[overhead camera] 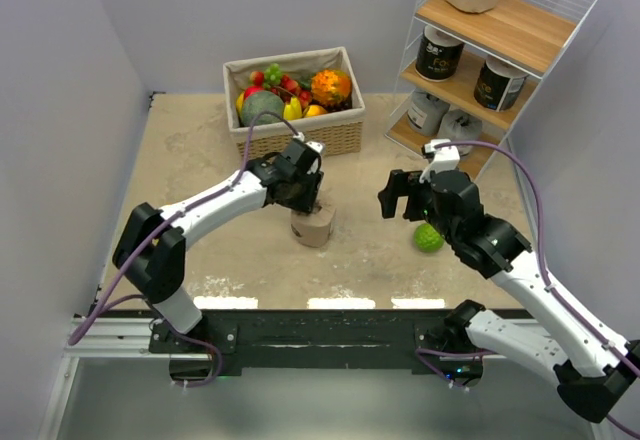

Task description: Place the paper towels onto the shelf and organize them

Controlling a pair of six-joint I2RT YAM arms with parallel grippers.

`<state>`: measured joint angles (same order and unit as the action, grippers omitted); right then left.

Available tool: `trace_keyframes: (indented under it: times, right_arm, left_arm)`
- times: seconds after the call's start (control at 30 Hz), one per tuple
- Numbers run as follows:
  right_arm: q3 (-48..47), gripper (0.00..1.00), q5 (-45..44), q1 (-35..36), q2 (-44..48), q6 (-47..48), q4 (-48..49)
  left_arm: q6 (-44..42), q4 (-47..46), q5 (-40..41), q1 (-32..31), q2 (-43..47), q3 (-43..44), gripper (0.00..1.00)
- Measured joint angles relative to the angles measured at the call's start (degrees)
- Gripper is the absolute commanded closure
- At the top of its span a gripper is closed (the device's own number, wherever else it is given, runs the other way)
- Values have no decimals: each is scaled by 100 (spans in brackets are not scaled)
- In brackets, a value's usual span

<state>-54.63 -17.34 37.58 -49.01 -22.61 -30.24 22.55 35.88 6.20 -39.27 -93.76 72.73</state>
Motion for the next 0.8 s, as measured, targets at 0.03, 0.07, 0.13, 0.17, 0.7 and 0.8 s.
trace_keyframes:
  times: [0.03, 0.07, 0.13, 0.17, 0.7, 0.8]
  right_arm:
    - [0, 4, -15, 0, -11, -22, -15]
    - [0, 4, -28, 0, -28, -48, -42]
    - [0, 6, -68, 0, -48, -83, -59]
    - [0, 6, -79, 2, -50, -105, -66]
    - [-66, 17, 675, 2, -820, -485, 92]
    - [-68, 18, 863, 2, -992, -577, 197]
  left_arm:
    - [0, -48, -48, -52, -116, 22, 45]
    - [17, -90, -101, -92, -203, 37, 39]
    - [44, -125, -190, -127, -306, 76, 33]
    - [35, -129, -229, -127, -313, 101, 28]
    - [17, -188, -433, 627, 334, 1086, 0]
    - [-66, -192, -101, 1069, 616, 1058, 0]
